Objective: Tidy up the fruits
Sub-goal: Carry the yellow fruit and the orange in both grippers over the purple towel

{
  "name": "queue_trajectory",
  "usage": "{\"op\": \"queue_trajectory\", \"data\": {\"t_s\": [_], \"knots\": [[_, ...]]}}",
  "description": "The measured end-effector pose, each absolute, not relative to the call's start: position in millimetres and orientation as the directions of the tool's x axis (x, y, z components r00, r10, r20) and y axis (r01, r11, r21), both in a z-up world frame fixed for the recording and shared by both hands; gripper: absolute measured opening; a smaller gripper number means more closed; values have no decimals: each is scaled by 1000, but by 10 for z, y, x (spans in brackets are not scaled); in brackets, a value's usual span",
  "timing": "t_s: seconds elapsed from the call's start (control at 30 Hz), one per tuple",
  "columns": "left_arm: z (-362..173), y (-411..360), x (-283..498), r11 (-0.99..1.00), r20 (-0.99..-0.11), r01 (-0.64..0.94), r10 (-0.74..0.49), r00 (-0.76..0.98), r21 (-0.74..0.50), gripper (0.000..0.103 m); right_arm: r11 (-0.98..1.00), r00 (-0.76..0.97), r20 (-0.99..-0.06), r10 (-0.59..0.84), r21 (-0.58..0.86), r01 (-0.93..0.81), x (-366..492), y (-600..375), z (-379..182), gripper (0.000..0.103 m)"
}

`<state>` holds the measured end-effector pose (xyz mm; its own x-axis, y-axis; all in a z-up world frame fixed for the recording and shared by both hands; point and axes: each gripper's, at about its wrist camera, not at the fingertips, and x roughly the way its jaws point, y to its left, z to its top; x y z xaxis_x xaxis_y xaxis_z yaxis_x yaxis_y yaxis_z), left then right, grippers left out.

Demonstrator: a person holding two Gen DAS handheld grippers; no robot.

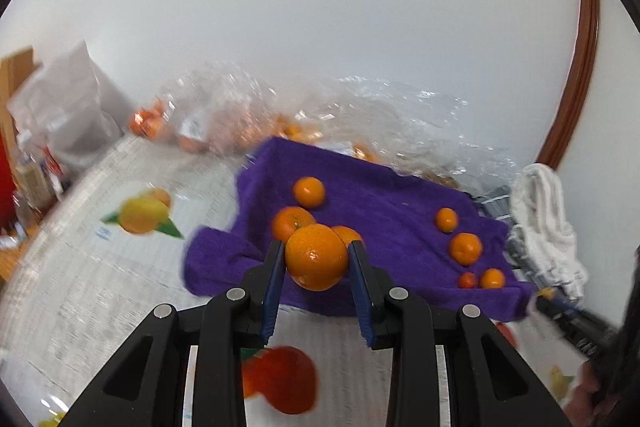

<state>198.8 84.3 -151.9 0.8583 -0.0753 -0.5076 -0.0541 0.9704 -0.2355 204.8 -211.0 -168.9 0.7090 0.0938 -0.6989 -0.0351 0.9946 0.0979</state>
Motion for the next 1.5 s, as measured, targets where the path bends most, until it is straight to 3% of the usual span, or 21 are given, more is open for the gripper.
{"op": "queue_trajectory", "data": {"t_s": [0.33,0.57,0.67,0.83,1.07,1.27,1.4,1.5], "knots": [[-1471,916,2006,978,-507,-75,-35,861,-195,30,996,748,-658,84,77,-43,2215,-2109,-1329,26],[-1230,988,2050,974,-528,-42,-84,845,-221,30,993,758,-644,106,102,-51,2483,-2133,-1174,26],[-1048,999,2198,977,-553,-31,-92,828,-210,30,993,760,-640,113,96,-67,2646,-2059,-1094,26],[-734,959,2501,985,-515,-44,-49,856,-166,30,993,764,-634,121,81,-91,3006,-1887,-989,26],[-747,897,3009,978,-523,-26,-87,848,-205,30,987,775,-613,155,130,-94,3420,-1802,-899,26],[-995,1009,3259,987,-562,3,-93,822,-160,30,994,714,-691,111,92,-65,3642,-1856,-1274,26],[-1115,1174,3360,971,-591,4,-150,792,-241,30,989,667,-733,135,135,-51,3725,-1976,-1467,26],[-1189,1173,3412,974,-614,-4,-140,777,-227,30,991,648,-751,131,117,-64,3752,-1969,-1563,26]]}}
